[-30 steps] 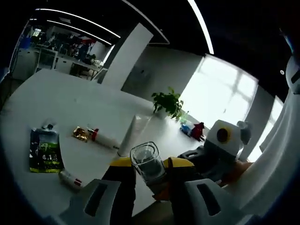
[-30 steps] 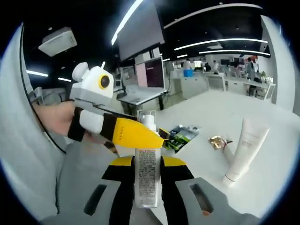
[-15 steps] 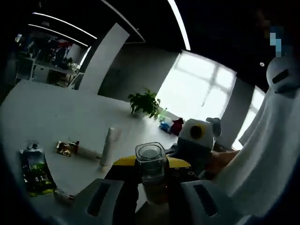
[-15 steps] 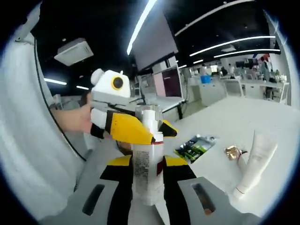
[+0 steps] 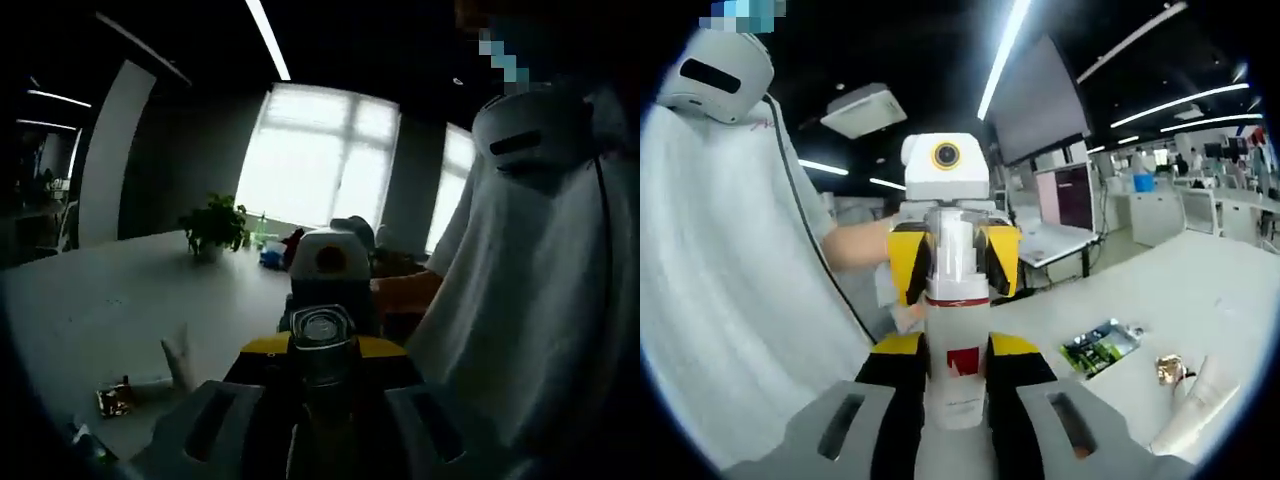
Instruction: Arrange the skincare products in the storage area until every visible bottle or jar stands upright without overlapping.
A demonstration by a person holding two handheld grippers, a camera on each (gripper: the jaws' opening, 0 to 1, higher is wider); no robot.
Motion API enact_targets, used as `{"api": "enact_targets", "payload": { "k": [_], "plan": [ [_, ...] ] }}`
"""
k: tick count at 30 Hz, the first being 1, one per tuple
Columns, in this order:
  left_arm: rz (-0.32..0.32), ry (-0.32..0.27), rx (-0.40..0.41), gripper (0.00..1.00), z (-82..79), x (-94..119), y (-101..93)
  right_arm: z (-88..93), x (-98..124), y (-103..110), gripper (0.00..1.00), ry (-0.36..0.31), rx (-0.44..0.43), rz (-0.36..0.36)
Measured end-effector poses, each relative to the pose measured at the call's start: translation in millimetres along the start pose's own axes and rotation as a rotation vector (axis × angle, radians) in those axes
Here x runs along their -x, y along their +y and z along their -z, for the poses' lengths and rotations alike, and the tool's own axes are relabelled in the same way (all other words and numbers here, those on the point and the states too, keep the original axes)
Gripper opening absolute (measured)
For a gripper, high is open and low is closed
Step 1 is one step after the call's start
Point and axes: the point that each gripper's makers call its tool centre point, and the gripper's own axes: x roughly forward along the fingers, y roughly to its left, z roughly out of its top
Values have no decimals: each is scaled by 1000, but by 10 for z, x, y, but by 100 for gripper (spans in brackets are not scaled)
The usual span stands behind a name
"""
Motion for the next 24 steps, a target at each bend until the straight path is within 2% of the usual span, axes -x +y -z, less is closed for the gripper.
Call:
{"api": "enact_targets", "payload": {
  "k": [5, 11, 15, 17, 20, 24],
  "plan": [
    [-19, 15, -14, 15, -11, 7, 80, -5, 4, -95, 22, -1, 17, 75],
    [-54, 10, -7, 15, 3, 18, 166, 4, 51, -181, 21, -6, 20, 114],
    [-125, -23, -3, 15, -13, 17, 308, -4, 98, -301, 21, -14, 20, 174],
    [-159, -27, 12, 15, -1, 16, 382, 6, 120, -385, 21, -5, 22, 227],
    [-244, -29, 19, 17, -2, 3, 508, 12, 152, -509, 21, 0, 23, 301],
    [-378, -65, 86, 18, 0, 15, 726, 24, 232, -701, 21, 6, -13, 435]
  ]
}}
